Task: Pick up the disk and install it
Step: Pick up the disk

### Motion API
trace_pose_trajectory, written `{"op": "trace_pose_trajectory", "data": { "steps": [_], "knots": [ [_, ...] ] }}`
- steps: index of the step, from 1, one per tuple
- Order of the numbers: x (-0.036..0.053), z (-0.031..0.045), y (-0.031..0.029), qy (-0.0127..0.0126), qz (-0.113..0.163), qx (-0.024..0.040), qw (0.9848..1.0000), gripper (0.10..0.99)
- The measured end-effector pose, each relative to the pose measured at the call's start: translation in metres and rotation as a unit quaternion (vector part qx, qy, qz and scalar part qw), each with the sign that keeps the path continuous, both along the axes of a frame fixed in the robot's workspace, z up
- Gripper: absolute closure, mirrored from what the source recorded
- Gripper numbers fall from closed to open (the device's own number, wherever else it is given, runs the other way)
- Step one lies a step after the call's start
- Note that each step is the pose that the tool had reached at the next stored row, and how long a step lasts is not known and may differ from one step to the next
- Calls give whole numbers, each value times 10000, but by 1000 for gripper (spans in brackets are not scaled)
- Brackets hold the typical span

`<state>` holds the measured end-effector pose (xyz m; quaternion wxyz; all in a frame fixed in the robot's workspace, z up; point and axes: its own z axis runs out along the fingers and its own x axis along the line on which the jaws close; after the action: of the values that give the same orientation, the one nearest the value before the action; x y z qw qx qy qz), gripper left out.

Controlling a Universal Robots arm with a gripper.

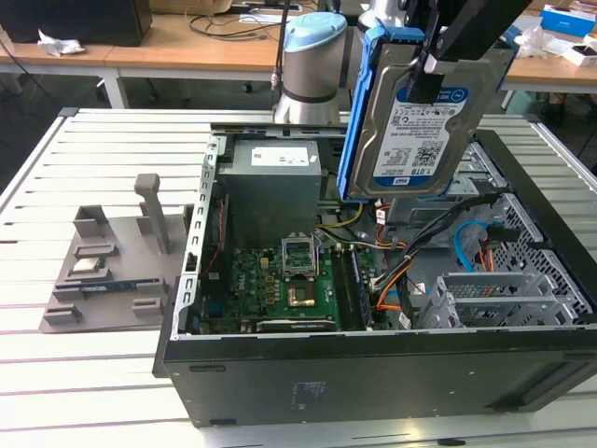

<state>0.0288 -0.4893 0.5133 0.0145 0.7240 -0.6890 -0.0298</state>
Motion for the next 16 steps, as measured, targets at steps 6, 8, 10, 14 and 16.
{"op": "trace_pose_trajectory", "data": {
  "steps": [6,8,10,14,16],
  "knots": [
    [0,-5,-128,0,0,0,10000,722],
    [0,-7,-179,0,0,0,10000,722],
    [0,-9,-222,0,0,0,10000,722],
    [0,-11,-318,0,0,-1,10000,722],
    [0,-15,-369,0,0,0,10000,722]
  ]
}}
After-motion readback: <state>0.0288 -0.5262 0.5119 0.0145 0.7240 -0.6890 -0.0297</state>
